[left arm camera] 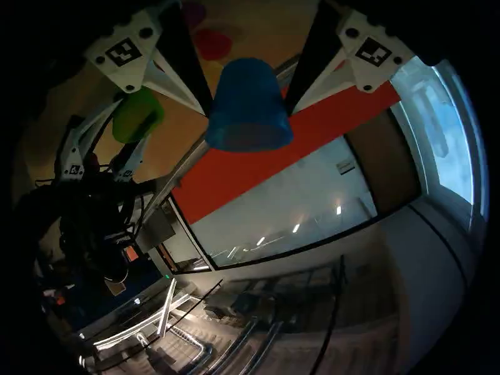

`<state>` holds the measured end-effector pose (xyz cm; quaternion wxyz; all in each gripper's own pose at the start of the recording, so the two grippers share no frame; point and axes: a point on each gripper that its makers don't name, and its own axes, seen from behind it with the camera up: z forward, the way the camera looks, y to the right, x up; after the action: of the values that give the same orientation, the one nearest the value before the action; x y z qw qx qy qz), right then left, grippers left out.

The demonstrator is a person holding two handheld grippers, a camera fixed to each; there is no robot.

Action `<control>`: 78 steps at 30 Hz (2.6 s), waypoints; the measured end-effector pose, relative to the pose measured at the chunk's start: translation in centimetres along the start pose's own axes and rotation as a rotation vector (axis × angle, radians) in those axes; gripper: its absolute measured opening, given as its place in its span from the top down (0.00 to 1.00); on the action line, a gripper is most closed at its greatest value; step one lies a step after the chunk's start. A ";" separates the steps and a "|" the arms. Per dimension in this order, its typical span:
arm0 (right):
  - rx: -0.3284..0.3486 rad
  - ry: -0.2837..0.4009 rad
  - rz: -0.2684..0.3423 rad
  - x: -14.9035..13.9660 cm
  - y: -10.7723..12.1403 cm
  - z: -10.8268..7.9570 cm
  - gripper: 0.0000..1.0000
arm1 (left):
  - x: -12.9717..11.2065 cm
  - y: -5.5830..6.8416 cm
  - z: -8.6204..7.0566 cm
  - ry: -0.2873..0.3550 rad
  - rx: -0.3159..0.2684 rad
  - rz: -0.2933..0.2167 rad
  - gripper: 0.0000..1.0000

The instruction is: Pour water

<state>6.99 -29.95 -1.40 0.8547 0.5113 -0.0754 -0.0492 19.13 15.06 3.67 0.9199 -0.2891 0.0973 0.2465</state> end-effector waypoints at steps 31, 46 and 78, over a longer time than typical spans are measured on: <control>0.043 0.000 0.017 -0.7 -1.5 1.8 0.10 | 4.2 0.7 -0.1 0.032 -0.013 0.315 0.19; 0.053 0.015 0.020 -0.2 -1.8 2.0 0.10 | 4.5 0.7 0.6 0.027 -0.010 0.429 0.19; 0.051 0.026 0.017 0.3 -1.7 1.8 0.10 | 5.3 1.3 0.8 0.036 -0.006 0.580 0.19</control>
<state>6.93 -32.31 -2.03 0.8426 0.5330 -0.0701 -0.0333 23.02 18.56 1.99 0.8083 -0.2563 0.1914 0.4942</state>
